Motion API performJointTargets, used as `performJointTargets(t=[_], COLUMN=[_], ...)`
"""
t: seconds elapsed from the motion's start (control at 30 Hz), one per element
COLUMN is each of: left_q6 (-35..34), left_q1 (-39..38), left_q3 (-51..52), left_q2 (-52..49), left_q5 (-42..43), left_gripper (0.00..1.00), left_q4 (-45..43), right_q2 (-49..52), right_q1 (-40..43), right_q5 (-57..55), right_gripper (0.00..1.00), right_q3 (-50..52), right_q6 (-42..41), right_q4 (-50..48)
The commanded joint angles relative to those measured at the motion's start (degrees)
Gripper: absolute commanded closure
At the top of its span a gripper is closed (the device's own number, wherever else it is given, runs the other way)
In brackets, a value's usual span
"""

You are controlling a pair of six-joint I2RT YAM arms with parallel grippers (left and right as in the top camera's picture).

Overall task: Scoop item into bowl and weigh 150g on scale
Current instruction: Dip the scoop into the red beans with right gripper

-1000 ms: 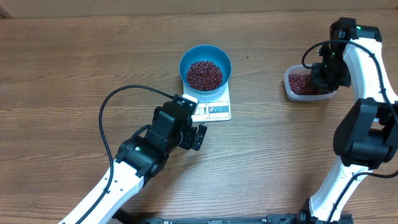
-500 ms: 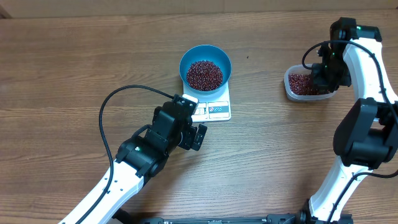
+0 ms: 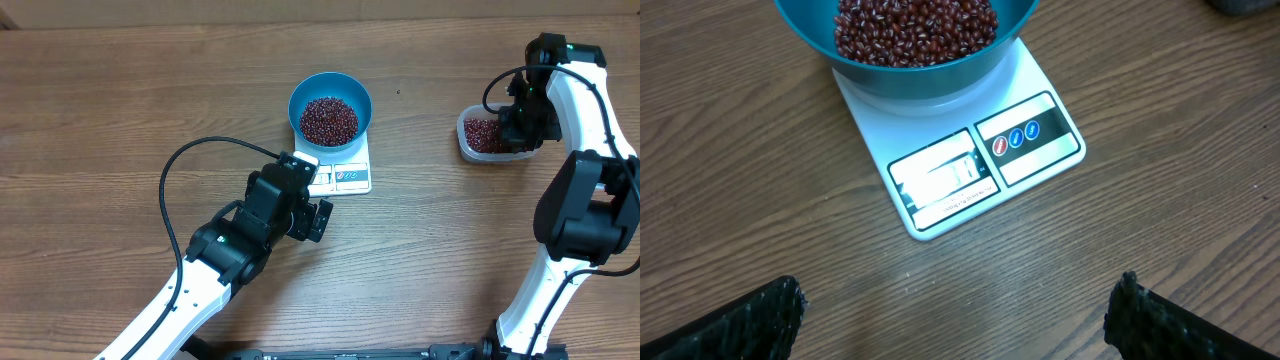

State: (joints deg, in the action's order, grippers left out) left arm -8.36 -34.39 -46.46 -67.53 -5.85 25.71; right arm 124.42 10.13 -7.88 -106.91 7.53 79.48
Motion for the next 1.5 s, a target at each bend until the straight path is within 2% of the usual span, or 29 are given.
performJointTargets(t=[0.0,0.2,0.53,1.13,1.47], left_q6=[0.66,0.66,0.66,0.66,0.66], left_q1=[0.35,0.35,0.35,0.35,0.35], left_q3=[-0.31,-0.31,-0.31,-0.31,-0.31], left_q2=[-0.33,-0.33,-0.33,-0.33,-0.35], left_q5=[-0.72,-0.70,-0.72,-0.70,-0.70], left_gripper=[0.00,0.00,0.00,0.01,0.00], left_q4=[-0.02,-0.02,-0.02,-0.02,-0.02], right_q2=[1.03,1.03,1.05,1.09,1.09], right_q1=[0.52,0.48,0.44,-0.26,-0.52], right_q5=[1.97,8.17,12.33,14.21,14.23], right_gripper=[0.96,0.96,0.96,0.96,0.96], right_q3=[0.09,0.09,0.09,0.09,0.09], right_q6=[2.19,4.87,6.32,9.92,7.63], right_q4=[0.15,0.81,2.49,8.72,9.64])
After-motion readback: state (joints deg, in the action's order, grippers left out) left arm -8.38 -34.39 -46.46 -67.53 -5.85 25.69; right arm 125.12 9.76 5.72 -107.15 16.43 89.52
